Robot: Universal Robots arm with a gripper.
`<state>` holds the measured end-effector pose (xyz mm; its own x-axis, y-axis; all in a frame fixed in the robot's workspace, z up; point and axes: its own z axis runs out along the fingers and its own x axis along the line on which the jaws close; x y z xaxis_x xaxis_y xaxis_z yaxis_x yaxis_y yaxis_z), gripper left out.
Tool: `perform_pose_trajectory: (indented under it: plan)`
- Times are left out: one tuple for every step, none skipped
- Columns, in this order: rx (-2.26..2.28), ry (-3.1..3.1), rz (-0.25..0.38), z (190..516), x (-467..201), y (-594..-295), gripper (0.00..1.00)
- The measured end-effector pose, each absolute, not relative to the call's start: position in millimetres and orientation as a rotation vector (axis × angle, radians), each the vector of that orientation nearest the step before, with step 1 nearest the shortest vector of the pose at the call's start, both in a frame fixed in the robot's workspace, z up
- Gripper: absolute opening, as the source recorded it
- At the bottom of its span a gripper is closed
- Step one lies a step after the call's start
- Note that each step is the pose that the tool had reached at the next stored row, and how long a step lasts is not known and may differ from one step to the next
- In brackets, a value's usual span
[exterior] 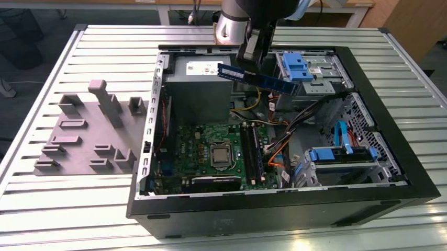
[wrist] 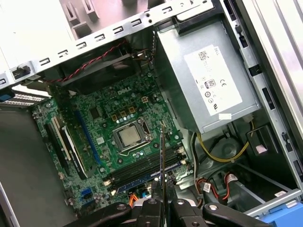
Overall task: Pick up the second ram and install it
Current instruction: 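Insert the second ram into the second slot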
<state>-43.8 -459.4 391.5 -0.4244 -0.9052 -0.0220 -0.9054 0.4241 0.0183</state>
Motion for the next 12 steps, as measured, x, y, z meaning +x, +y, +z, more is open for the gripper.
perform_pose_trajectory:
  plan:
    - [-1.677, 2.646, 0.043, 391.5, -43.8, -459.4, 0.14]
    - [-1.673, 2.648, 0.043, 391.5, -43.8, -459.4, 0.14]
    - [-1.670, 2.650, 0.042, 391.5, -43.8, -459.4, 0.14]
    - [-1.669, 2.651, 0.043, 391.5, -43.8, -459.4, 0.14]
    - [-1.669, 2.651, 0.043, 391.5, -43.8, -459.4, 0.14]
    - [-1.668, 2.651, 0.043, 391.5, -43.8, -459.4, 0.14]
    - [-1.668, 2.651, 0.043, 391.5, -43.8, -459.4, 0.14]
    - [-1.668, 2.651, 0.043, 391.5, -43.8, -459.4, 0.14]
    - [-1.668, 2.652, 0.043, 391.5, -43.8, -459.4, 0.14]
    - [-1.667, 2.652, 0.043, 391.5, -43.8, -459.4, 0.14]
    - [-1.666, 2.653, 0.043, 391.5, -43.8, -459.4, 0.14]
    - [-1.665, 2.653, 0.042, 391.5, -43.8, -459.4, 0.14]
